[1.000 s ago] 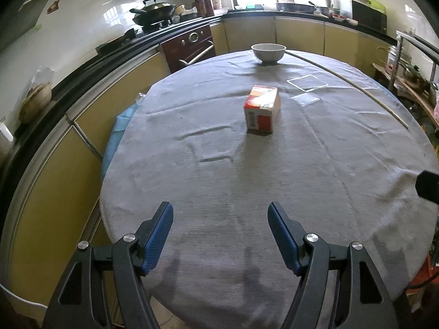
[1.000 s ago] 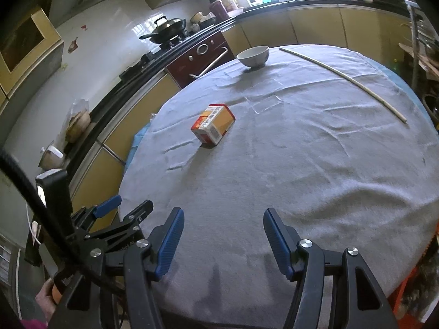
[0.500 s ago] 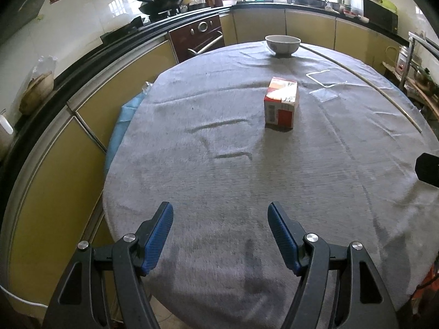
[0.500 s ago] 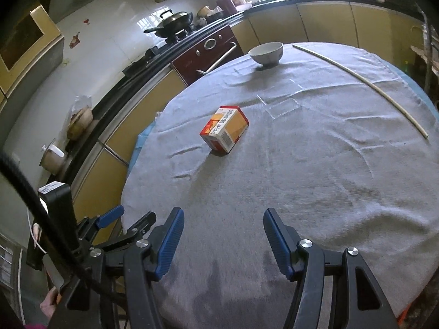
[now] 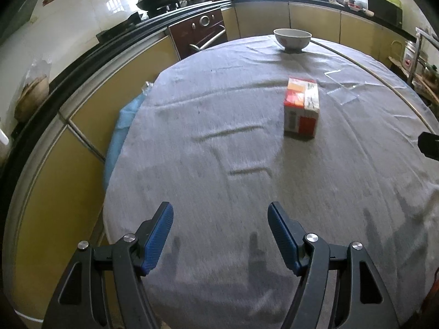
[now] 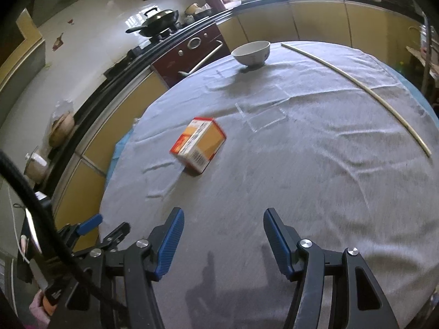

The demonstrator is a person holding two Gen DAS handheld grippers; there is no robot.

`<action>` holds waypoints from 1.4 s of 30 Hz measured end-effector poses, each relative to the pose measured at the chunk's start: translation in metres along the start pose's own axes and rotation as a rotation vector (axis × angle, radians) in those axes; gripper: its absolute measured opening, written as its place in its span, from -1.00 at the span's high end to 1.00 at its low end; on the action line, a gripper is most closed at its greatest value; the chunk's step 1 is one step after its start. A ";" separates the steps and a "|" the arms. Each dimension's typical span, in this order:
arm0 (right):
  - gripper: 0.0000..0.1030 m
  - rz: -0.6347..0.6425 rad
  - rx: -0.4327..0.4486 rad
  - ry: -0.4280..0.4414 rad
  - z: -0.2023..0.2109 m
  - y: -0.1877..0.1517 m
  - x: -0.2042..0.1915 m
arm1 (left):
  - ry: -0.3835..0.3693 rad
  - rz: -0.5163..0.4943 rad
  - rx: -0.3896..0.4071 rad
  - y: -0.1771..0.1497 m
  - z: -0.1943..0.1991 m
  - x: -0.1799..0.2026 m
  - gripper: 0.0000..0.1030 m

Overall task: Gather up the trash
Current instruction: 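Move both tools back over the table toward the orange-and-white box, then grasp the orange-and-white box with the left tool while the right tool grasps the clear plastic tray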

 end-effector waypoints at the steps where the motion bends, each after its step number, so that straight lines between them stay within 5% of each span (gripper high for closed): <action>1: -0.24 -0.007 0.000 0.000 -0.003 0.006 0.003 | -0.001 -0.002 0.003 0.003 -0.001 -0.001 -0.40; 9: -0.24 -0.095 0.033 0.040 -0.023 0.057 0.022 | -0.062 -0.031 0.032 0.043 -0.008 0.009 -0.40; 16: -0.26 -0.328 0.045 0.102 -0.051 0.095 0.062 | -0.198 -0.028 0.067 0.081 -0.022 0.028 -0.40; 24: -0.42 -0.496 0.025 0.059 -0.089 0.135 0.087 | -0.347 -0.002 0.036 0.110 -0.046 0.055 -0.40; 34: -0.47 -0.523 -0.027 -0.163 -0.128 0.174 0.085 | -0.484 0.033 -0.019 0.119 -0.068 0.068 -0.41; 42: -0.46 -0.327 -0.125 -0.379 -0.161 0.178 0.063 | -0.536 0.045 -0.059 0.115 -0.076 0.073 -0.41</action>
Point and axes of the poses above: each gripper's, at about its wrist camera, not at the fingertips, and z roughly against the way its jaws point, x to its right, y to its top, the point moved 2 cm from there along -z, roughly the way its jaws point, and after that the axes turned 9 degrees about y, right-handed, at the moved point
